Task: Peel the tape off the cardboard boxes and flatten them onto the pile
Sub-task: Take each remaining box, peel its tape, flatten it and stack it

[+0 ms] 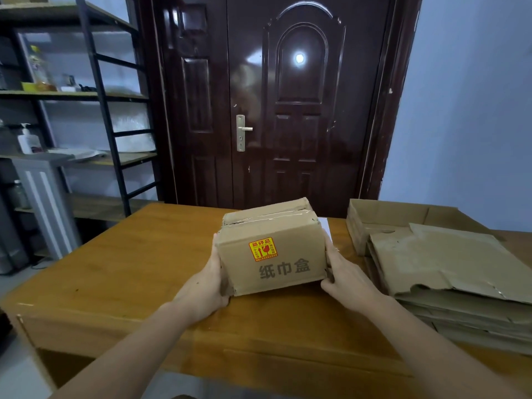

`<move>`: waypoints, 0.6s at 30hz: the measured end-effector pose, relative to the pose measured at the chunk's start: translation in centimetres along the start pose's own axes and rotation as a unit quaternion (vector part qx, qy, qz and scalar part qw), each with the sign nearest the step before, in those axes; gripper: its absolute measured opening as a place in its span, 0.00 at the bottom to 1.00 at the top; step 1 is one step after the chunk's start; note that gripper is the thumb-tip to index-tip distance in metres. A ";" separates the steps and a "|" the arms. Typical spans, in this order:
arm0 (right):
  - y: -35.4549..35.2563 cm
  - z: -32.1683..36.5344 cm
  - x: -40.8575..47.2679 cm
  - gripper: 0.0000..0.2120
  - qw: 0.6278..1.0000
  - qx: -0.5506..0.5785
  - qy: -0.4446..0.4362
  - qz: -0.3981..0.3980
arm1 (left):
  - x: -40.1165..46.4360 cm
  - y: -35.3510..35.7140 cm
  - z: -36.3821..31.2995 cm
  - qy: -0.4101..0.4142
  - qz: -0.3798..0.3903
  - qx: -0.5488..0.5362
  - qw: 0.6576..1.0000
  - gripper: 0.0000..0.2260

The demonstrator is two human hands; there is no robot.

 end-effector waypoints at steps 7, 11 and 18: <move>0.5 -0.6 0.3 0.47 1.000 -0.021 -0.016 -0.009 | 0.1 0.0 -0.3 0.008 -0.030 -0.010 0.999 0.63; 0.7 -1.6 0.4 0.47 0.999 -0.028 -0.009 -0.015 | 0.2 -0.8 -1.3 0.041 -0.036 -0.014 0.998 0.60; -0.1 -1.7 0.5 0.51 0.995 -0.068 0.008 -0.068 | 0.5 -2.2 -2.6 0.104 -0.069 0.019 0.992 0.52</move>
Point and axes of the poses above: each hand's wrist, its own x-axis towards the middle knuckle, its own y-axis out of the palm, z = x × y, the point moved 9 cm from there along x, towards the middle knuckle, and after that the axes turned 8 degrees about x, right-handed, at the moved point
